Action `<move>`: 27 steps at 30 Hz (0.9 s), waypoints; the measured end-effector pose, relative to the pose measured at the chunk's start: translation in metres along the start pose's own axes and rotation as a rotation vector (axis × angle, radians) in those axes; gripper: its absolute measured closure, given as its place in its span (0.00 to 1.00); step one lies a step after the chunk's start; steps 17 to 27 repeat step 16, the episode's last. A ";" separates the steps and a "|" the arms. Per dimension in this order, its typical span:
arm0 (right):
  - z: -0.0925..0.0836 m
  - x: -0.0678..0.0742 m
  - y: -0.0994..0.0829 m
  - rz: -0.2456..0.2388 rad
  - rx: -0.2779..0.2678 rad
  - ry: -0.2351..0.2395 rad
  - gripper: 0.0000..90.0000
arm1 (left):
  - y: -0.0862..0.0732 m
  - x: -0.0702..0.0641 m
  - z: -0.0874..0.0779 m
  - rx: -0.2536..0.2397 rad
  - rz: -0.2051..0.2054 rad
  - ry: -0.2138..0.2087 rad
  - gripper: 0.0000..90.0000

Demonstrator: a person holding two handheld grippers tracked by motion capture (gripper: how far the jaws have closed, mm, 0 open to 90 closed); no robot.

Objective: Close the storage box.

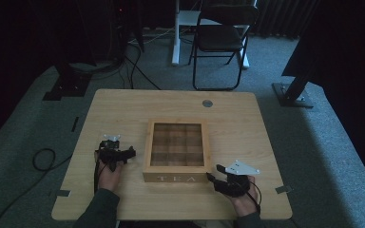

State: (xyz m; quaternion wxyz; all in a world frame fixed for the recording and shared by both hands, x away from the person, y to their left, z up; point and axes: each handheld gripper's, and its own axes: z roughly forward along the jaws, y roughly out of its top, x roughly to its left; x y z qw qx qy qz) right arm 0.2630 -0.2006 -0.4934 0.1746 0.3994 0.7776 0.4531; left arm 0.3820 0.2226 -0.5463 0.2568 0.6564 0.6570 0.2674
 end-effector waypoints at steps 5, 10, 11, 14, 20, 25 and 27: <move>-0.011 -0.013 0.002 0.029 -0.060 -0.066 0.49 | 0.000 0.000 0.000 0.000 -0.001 0.000 0.02; -0.014 -0.039 -0.007 0.095 -0.064 -0.150 0.49 | 0.000 0.000 0.000 0.000 0.000 0.000 0.02; -0.014 -0.044 -0.010 0.099 -0.057 -0.177 0.49 | 0.000 0.000 0.000 0.000 0.000 0.000 0.02; -0.011 -0.056 -0.015 0.084 -0.027 -0.252 0.49 | 0.000 0.000 0.000 0.000 0.000 0.000 0.02; -0.009 -0.060 -0.017 0.085 -0.019 -0.267 0.49 | 0.000 0.000 0.000 0.001 0.000 0.000 0.02; -0.009 -0.060 -0.017 0.085 -0.019 -0.267 0.49 | 0.000 0.000 0.000 0.001 0.000 0.000 0.02; -0.009 -0.060 -0.017 0.085 -0.019 -0.267 0.49 | 0.000 0.000 0.000 0.001 0.000 0.000 0.02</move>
